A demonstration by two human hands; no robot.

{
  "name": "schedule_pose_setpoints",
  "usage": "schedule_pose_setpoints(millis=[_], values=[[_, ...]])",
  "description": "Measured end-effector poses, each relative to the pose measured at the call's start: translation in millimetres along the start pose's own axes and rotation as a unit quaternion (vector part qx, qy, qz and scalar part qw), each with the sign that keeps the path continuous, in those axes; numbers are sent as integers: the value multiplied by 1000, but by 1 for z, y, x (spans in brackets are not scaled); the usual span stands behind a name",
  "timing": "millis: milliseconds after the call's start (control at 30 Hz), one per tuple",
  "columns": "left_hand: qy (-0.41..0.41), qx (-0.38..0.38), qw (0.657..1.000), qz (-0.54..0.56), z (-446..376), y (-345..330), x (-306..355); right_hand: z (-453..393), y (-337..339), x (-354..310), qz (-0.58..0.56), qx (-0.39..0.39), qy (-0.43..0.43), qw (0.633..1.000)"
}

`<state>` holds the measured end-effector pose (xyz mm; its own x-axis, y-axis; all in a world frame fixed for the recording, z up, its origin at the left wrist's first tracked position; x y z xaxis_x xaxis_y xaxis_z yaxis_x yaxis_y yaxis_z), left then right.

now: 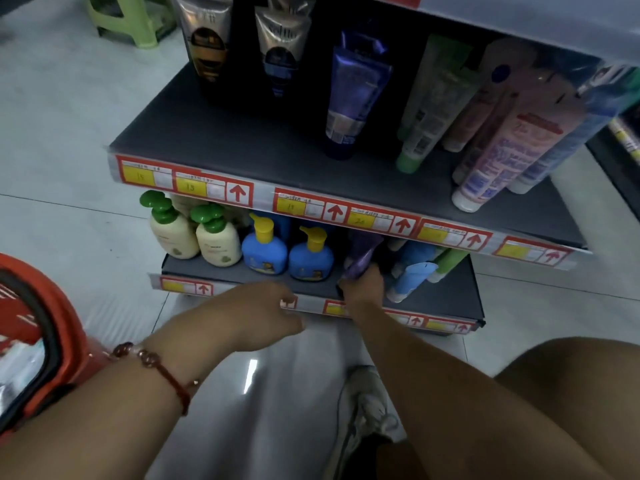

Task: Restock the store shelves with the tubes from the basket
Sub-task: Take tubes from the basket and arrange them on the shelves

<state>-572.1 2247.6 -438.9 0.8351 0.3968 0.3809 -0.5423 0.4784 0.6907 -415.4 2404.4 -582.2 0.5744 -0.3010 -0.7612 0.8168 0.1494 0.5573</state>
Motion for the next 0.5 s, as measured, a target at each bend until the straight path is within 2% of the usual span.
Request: schedule_pose_setpoints(millis=[400,500], values=[[50,-4,998,-27,-2,14,-13,12,3,15,-1,41,4,999],[58,-6,997,-49,4,12,-11,34,11,11,25,12,-4,1000]])
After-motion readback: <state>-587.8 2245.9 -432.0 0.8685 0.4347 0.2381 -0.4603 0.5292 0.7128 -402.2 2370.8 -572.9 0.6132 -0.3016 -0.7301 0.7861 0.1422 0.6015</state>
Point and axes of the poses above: each hand's wrist, its own z-axis away from the middle knuckle, its own y-axis out of the back of the hand, x = y × z, the point moved 5 cm from there along -z, towards the middle knuckle, and after that the axes turned 4 degrees about -z, right-handed, at the moved point
